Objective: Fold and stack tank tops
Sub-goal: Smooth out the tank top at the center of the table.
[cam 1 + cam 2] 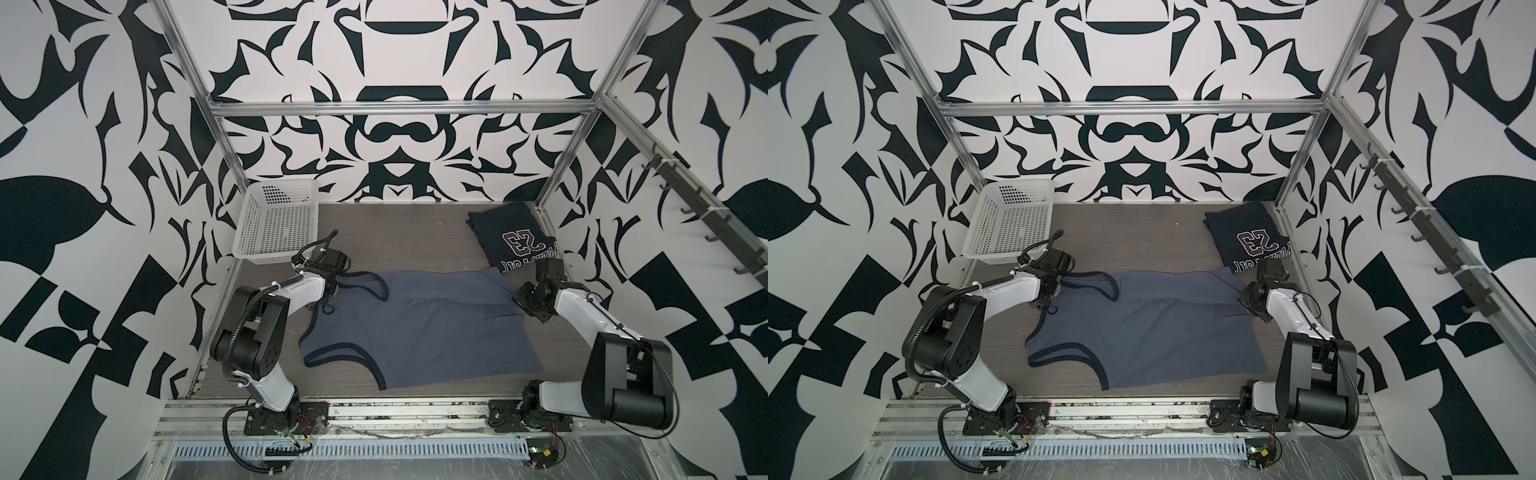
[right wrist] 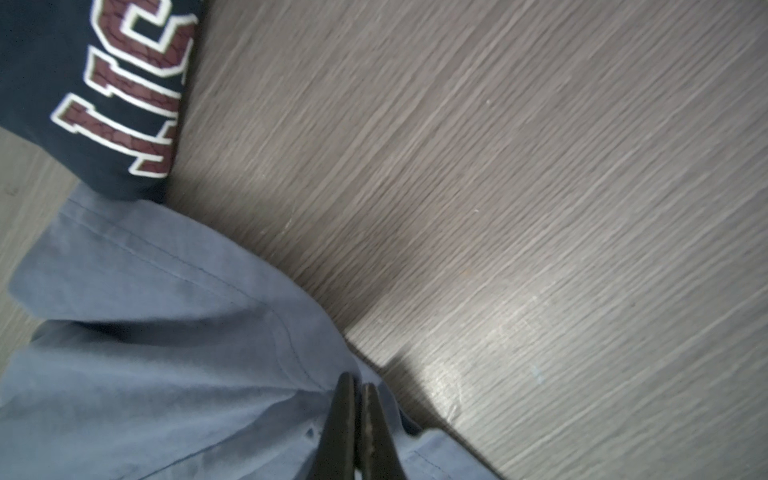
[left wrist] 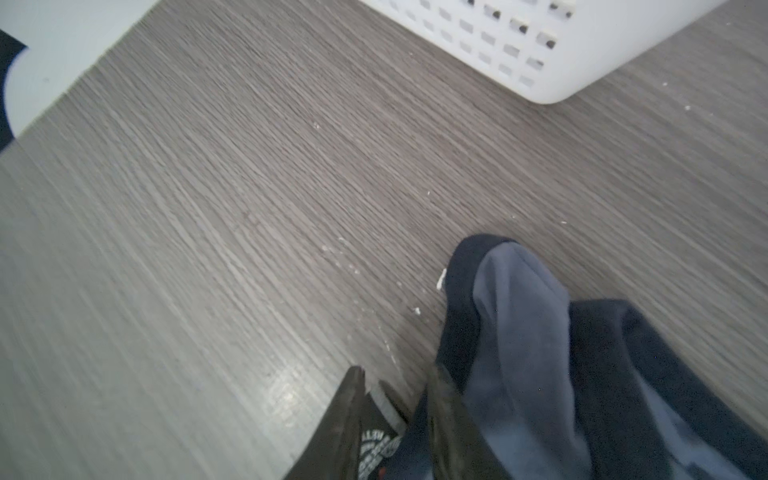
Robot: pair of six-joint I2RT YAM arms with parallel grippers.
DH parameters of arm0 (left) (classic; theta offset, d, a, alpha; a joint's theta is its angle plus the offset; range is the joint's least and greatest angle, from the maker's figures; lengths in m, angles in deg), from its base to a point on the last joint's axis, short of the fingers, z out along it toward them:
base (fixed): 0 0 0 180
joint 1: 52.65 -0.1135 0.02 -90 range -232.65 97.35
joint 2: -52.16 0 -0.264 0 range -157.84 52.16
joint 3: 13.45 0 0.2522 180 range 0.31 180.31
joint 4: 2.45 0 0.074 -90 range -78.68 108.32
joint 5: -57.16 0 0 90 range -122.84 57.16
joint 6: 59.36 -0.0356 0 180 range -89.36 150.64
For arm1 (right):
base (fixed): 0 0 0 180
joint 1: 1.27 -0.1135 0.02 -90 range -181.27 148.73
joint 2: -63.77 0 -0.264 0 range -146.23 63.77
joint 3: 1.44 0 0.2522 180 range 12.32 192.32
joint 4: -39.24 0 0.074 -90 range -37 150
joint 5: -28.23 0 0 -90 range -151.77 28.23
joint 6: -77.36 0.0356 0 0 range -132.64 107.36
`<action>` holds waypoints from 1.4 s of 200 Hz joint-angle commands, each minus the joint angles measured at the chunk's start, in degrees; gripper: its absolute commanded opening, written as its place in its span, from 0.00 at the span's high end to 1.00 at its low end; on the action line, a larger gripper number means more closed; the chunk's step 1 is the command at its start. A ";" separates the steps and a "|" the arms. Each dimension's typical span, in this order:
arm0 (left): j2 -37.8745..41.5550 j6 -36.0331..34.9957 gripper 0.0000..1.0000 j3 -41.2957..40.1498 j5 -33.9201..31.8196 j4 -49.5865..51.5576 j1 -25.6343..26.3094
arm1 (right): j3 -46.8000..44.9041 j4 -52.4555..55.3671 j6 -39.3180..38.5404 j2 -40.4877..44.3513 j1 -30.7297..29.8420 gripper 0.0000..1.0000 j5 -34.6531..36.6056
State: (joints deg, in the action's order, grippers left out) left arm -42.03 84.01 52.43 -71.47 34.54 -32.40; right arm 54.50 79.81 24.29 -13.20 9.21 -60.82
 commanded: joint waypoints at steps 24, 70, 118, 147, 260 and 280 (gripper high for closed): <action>3.04 -3.88 0.50 11.63 2.13 11.97 2.73 | 2.83 2.13 -0.92 0.86 0.24 1.00 0.94; -9.68 -5.07 0.45 22.88 8.05 19.75 3.04 | 1.85 1.45 -0.78 0.60 0.24 1.00 0.24; -15.69 -5.77 0.46 25.52 7.54 23.18 2.90 | 1.68 0.83 -0.99 0.85 0.23 1.00 -0.21; -11.93 -4.46 0.51 19.94 5.96 20.82 2.36 | 1.69 0.66 -0.98 0.07 0.24 1.00 -0.29; 0.05 -1.66 0.63 2.07 9.13 5.59 -3.69 | 1.68 1.89 -1.07 -0.62 0.24 1.00 1.95; 0.44 -1.47 0.62 0.22 12.48 3.28 -5.60 | 1.68 1.78 -1.07 -1.35 0.24 1.00 1.87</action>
State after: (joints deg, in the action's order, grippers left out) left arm -42.77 80.77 54.90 -61.87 41.86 -36.00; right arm 55.39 80.62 23.79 -13.48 9.24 -60.95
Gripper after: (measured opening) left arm 0.375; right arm 0.055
